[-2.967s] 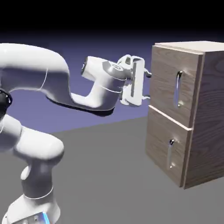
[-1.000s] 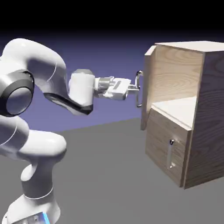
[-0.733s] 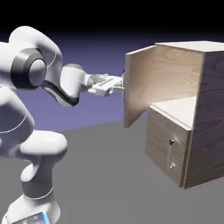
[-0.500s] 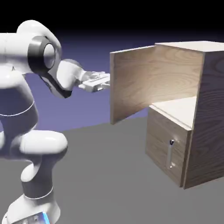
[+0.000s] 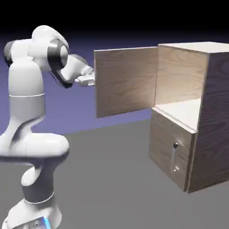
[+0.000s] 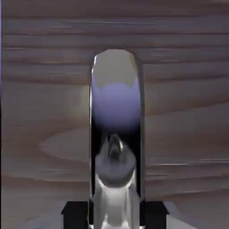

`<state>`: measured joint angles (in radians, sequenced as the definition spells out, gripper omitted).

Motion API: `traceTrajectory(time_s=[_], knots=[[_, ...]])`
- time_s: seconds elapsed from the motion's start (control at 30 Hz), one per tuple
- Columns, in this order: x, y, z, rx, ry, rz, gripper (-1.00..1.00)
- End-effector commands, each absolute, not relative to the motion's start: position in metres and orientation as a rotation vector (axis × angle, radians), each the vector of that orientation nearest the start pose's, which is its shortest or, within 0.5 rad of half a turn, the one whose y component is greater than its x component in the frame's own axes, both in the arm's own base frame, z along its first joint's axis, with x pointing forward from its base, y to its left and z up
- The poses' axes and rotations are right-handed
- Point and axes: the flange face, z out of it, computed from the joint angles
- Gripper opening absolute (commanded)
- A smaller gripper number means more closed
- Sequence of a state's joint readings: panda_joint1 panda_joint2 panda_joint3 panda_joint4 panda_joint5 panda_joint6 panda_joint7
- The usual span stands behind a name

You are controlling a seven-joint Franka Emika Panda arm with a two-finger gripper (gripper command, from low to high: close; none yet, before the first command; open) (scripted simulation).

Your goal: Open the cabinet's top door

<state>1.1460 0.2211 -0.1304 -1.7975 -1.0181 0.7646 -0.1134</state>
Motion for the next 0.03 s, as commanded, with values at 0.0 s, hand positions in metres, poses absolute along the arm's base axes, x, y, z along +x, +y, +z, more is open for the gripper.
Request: traceTrajectory(time_s=[0.0], knots=[[0.3532,0.3577,0.4775,1.457,0.658,-0.565,-1.00]])
